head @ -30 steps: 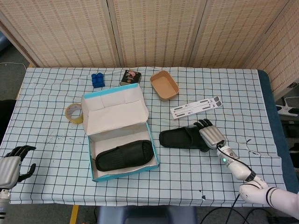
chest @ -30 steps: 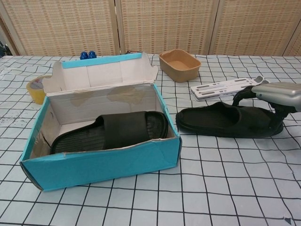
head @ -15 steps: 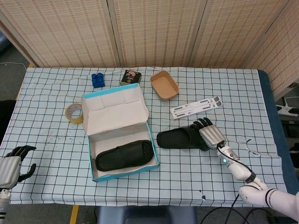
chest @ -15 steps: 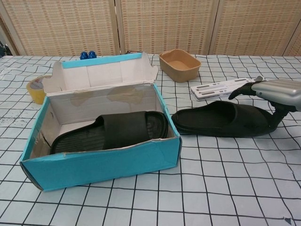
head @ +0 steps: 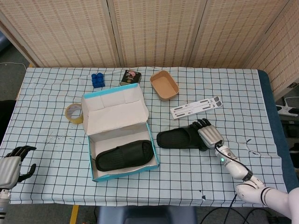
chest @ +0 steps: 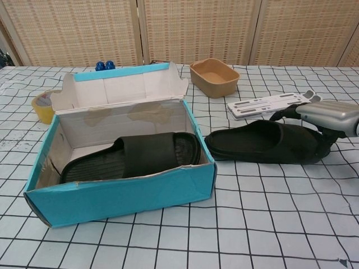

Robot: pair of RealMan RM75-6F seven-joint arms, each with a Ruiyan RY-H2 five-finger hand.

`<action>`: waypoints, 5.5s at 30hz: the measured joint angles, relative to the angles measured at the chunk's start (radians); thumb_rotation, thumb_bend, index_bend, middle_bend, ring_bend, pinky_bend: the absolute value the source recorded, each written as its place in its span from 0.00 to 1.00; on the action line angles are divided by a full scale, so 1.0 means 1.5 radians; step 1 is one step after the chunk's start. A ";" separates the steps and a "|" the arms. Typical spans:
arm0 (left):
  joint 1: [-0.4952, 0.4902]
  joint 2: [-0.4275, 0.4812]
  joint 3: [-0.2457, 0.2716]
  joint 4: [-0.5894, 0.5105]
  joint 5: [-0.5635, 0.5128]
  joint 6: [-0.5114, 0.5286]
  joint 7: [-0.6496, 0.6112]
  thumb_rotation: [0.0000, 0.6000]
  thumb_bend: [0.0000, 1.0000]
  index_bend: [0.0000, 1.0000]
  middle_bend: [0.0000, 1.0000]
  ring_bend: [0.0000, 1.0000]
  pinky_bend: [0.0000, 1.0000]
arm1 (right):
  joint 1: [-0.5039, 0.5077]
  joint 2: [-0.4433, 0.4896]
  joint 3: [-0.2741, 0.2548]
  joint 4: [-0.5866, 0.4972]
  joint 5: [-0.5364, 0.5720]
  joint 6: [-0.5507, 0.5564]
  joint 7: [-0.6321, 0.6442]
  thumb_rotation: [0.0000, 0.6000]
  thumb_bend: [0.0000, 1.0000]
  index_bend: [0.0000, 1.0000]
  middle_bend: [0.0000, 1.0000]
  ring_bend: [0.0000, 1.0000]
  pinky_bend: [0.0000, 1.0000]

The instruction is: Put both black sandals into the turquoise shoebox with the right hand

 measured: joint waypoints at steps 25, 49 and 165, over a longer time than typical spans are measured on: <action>-0.003 -0.001 0.002 -0.002 -0.002 -0.007 0.003 1.00 0.40 0.26 0.23 0.19 0.35 | -0.077 -0.031 0.044 -0.074 -0.120 0.385 -0.226 1.00 0.12 0.68 0.55 0.40 0.40; 0.002 0.008 -0.003 -0.001 -0.005 0.001 -0.026 1.00 0.40 0.26 0.23 0.19 0.35 | 0.102 -0.275 0.118 -0.027 -0.231 0.305 -0.285 1.00 0.12 0.68 0.55 0.40 0.41; -0.003 0.014 -0.005 0.004 -0.016 -0.020 -0.056 1.00 0.40 0.26 0.23 0.19 0.36 | 0.143 -0.147 0.098 -0.313 0.066 0.045 -0.318 1.00 0.10 0.12 0.13 0.00 0.04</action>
